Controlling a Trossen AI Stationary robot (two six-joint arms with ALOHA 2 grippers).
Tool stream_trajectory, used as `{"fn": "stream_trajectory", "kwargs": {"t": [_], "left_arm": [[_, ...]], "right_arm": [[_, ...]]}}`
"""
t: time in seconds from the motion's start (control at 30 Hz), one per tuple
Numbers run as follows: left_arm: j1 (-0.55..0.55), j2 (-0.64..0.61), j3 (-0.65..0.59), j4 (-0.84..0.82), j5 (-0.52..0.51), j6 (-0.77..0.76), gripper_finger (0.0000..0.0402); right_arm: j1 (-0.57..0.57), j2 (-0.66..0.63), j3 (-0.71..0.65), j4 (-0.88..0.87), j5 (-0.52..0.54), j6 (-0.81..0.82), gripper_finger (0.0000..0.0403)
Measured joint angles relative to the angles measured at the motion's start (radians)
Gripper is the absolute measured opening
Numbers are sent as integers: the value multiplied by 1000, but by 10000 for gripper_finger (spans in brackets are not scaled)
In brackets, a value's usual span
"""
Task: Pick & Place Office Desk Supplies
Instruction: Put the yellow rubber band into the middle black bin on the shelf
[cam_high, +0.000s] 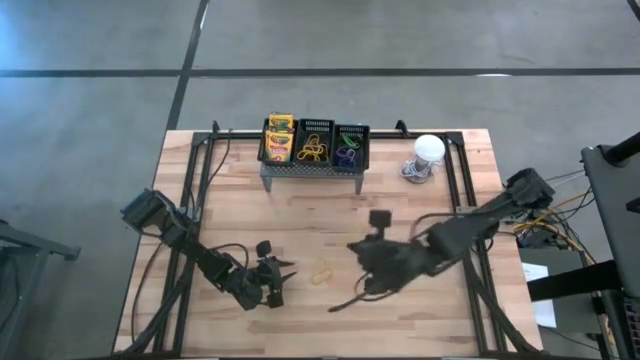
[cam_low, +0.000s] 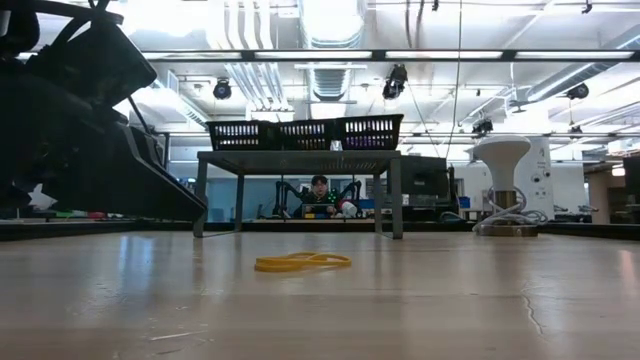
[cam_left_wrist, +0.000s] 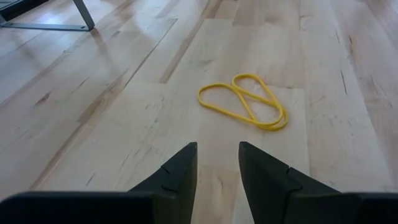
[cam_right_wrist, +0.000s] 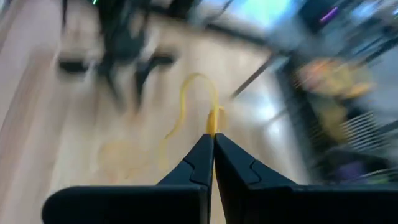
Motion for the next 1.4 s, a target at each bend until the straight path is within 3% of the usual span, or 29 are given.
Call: {"fn": "stream_trajectory", "kwargs": {"t": [0.1, 0.3, 0.63, 0.7, 0.8, 1.0, 1.1, 1.3, 1.4], "left_arm": [[1, 0, 0, -2, 0, 0, 120], [1, 0, 0, -5, 0, 0, 120], [1, 0, 0, -6, 0, -4, 120], [1, 0, 0, -6, 0, -4, 120], [1, 0, 0, -6, 0, -3, 120], [1, 0, 0, -6, 0, -3, 120], [1, 0, 0, -6, 0, -3, 120], [1, 0, 0, -7, 0, -3, 120], [1, 0, 0, -9, 0, -2, 120]], "right_arm": [[-27, 42, -105, 62, -105, 45, 9], [-74, 143, -235, 134, -102, 160, 13], [-144, 153, -247, 32, -87, 336, 110], [-142, 155, -250, 54, -107, 316, 127], [-128, 173, -274, 159, -237, 209, 145], [-108, 270, -364, 661, -450, 48, 164], [-122, 348, -372, 786, -486, 24, 173], [-147, 502, -266, 785, -512, -23, 184], [-147, 553, -189, 712, -510, -54, 170]]}}
